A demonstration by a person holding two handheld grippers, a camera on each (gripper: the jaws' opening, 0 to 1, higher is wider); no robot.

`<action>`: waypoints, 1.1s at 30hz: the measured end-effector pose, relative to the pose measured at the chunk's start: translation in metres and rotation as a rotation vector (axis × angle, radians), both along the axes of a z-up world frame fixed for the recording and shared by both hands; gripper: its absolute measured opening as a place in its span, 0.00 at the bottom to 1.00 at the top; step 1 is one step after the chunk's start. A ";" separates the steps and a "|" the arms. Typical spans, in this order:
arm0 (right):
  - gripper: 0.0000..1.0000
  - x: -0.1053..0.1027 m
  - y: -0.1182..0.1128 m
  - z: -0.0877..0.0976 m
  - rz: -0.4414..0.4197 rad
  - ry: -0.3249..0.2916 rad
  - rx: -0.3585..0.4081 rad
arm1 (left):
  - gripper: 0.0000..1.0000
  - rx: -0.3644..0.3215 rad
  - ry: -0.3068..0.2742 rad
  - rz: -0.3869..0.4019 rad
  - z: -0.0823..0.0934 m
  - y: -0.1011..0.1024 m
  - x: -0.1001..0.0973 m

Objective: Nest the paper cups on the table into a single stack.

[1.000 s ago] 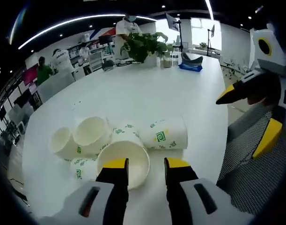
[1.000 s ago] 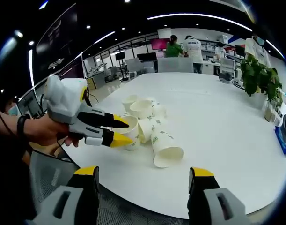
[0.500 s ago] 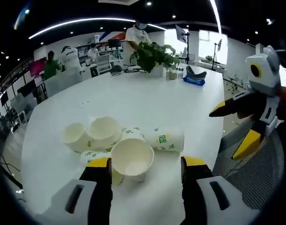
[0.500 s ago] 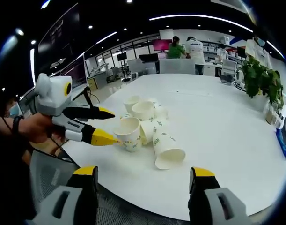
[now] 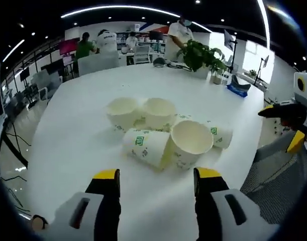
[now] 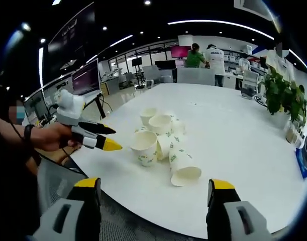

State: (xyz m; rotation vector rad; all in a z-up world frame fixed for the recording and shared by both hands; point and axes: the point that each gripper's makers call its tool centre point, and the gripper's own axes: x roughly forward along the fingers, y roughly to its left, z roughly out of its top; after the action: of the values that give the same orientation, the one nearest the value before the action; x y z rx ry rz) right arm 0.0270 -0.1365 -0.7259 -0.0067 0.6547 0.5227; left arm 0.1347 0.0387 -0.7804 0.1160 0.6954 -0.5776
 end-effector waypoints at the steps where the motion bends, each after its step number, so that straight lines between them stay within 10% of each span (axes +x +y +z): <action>1: 0.89 0.000 0.000 0.004 -0.001 -0.002 0.000 | 0.57 -0.001 -0.001 0.002 -0.001 0.000 0.002; 33: 0.87 -0.011 0.004 0.025 0.003 0.002 -0.039 | 0.43 -0.022 0.061 0.159 -0.042 -0.012 0.027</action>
State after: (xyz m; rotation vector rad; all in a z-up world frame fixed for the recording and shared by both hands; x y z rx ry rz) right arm 0.0159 -0.1327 -0.7013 -0.0443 0.6669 0.5125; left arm 0.1613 0.0270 -0.8219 0.0223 0.7495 -0.4370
